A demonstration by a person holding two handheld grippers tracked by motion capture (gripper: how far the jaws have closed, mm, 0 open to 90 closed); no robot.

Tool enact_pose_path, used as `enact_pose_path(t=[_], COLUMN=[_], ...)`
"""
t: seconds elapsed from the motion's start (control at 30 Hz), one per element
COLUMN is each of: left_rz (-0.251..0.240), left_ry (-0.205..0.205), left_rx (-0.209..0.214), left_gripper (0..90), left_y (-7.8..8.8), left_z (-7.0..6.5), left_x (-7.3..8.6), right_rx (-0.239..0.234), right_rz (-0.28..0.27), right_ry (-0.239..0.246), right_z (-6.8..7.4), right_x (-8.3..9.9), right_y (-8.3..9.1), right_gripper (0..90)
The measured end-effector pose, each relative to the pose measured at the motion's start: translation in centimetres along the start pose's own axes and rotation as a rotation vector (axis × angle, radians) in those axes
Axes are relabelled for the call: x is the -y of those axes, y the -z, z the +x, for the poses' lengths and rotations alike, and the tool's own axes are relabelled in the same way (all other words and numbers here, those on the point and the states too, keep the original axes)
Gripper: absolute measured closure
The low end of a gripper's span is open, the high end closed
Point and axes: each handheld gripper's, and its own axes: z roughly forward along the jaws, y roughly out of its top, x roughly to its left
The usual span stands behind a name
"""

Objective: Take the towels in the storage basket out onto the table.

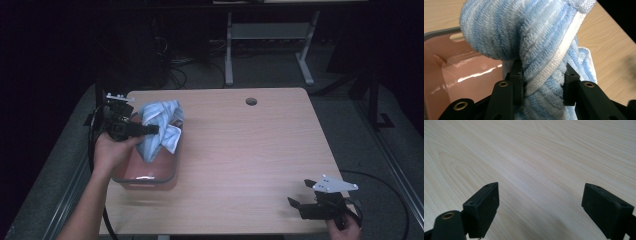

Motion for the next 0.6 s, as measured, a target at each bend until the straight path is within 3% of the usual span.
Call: enact_pose_path(t=[0.37,0.6], left_rz=[-0.024,-0.023], left_ry=[-0.038,-0.065], left_rx=[0.023,0.045], left_gripper=[62.4,62.4], left_y=[0.6,0.0], left_z=[-1.9,-3.4], left_x=[-1.4,-2.4], right_rx=[0.004,0.005], right_rz=[-0.001,-0.001], right_ry=[-0.003,-0.013], right_z=[-0.1,-0.3], right_x=[0.0,0.1], right_y=[0.1,0.1], right_gripper=[13.9,13.9])
